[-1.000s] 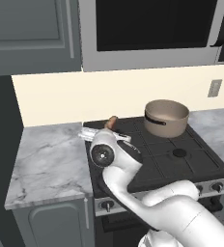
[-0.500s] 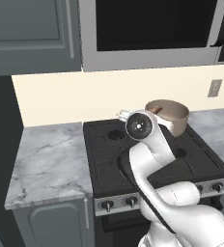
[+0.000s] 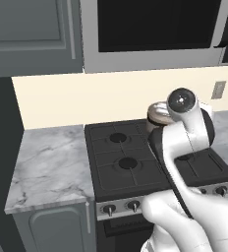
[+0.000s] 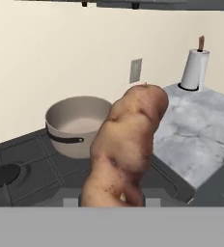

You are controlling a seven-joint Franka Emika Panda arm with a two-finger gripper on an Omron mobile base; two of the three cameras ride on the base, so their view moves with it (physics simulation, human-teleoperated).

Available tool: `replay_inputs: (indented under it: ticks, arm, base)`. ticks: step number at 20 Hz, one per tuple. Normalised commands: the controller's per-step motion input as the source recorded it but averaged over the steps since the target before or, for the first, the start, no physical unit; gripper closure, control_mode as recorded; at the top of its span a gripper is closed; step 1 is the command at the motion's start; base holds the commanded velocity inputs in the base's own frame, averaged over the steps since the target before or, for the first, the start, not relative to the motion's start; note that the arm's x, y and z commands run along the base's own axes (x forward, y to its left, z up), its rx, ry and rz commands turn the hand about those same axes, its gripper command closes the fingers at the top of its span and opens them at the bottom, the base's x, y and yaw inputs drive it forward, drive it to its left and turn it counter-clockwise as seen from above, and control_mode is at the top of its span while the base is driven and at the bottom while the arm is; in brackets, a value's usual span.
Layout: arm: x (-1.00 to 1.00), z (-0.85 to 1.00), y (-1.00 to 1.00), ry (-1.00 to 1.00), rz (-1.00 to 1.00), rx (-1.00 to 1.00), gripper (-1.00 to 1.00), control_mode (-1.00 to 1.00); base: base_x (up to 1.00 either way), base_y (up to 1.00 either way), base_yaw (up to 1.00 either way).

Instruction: Turn on the burner for the pot on the stove. Wait thirty seconds for the pot to heat up. Then add the potato to the pot.

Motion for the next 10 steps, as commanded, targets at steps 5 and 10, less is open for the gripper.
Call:
replay_inputs:
  ticks: [5,10]
  arm:
    - [0.00,0.00,-0.97,0.00,0.13,-0.02,1.00,-1.00]
    - [0.13,0.00,-0.81,0.00,0.29,0.00,1.00,-1.00]
  base:
    - [0.00,0.00,0.00]
    - [0.00,0.00,0.00]
